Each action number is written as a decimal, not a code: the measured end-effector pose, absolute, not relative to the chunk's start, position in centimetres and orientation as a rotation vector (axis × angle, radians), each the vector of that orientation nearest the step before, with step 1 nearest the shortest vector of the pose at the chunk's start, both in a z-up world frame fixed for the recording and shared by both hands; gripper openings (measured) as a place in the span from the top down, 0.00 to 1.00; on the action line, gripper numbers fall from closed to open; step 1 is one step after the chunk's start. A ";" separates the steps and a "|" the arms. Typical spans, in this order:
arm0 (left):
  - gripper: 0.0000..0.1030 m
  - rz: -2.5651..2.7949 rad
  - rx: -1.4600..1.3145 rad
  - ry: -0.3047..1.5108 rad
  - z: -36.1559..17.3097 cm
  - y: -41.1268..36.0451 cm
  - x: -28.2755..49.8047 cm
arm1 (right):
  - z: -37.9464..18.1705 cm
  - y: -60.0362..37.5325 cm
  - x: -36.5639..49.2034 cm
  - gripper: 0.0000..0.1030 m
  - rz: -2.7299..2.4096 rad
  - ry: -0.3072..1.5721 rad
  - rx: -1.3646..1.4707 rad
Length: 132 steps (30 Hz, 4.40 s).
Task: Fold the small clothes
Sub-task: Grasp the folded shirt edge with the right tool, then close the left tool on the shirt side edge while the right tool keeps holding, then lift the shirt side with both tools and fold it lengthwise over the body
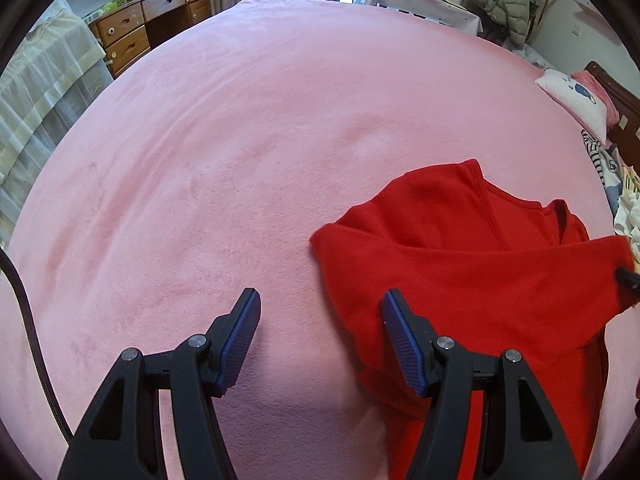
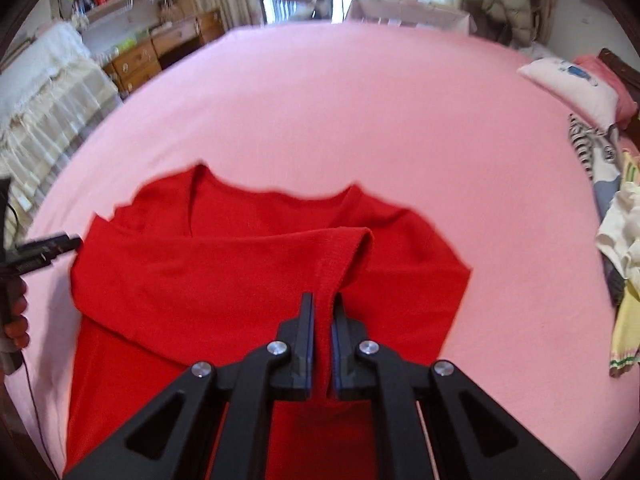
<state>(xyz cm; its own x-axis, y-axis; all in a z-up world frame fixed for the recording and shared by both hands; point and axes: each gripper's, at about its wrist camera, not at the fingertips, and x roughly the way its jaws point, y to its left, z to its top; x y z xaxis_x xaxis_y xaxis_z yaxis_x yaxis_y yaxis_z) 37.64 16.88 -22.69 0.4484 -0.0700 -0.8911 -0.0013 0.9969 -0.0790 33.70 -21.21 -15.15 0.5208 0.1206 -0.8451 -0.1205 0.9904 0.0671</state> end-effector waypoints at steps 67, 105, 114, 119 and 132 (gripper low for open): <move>0.98 -0.210 -0.108 1.130 -25.2 16.2 44.1 | -17.3 -26.1 32.3 0.89 -0.033 1.021 0.073; 0.74 -0.318 -0.064 1.150 -24.7 14.7 34.0 | -18.2 -4.2 35.1 0.88 0.418 1.091 -0.044; 0.74 -0.416 -0.035 1.143 -25.0 14.3 32.2 | -18.1 -5.1 35.1 0.88 0.403 1.099 -0.027; 0.74 -0.382 -0.031 1.167 -26.5 14.1 33.0 | -18.8 -5.8 35.3 0.88 0.387 1.112 -0.011; 0.95 -0.213 0.063 1.104 -26.6 12.4 30.4 | -20.7 -7.5 34.6 0.88 0.338 1.143 -0.020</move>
<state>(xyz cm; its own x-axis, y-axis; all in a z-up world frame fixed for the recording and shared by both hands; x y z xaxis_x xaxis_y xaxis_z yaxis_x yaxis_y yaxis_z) 30.39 12.43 -26.55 0.4322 -0.1398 -0.8909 0.2025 0.9777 -0.0552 34.60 -7.52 -20.74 0.3701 0.2530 -0.8939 -0.2738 0.9492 0.1553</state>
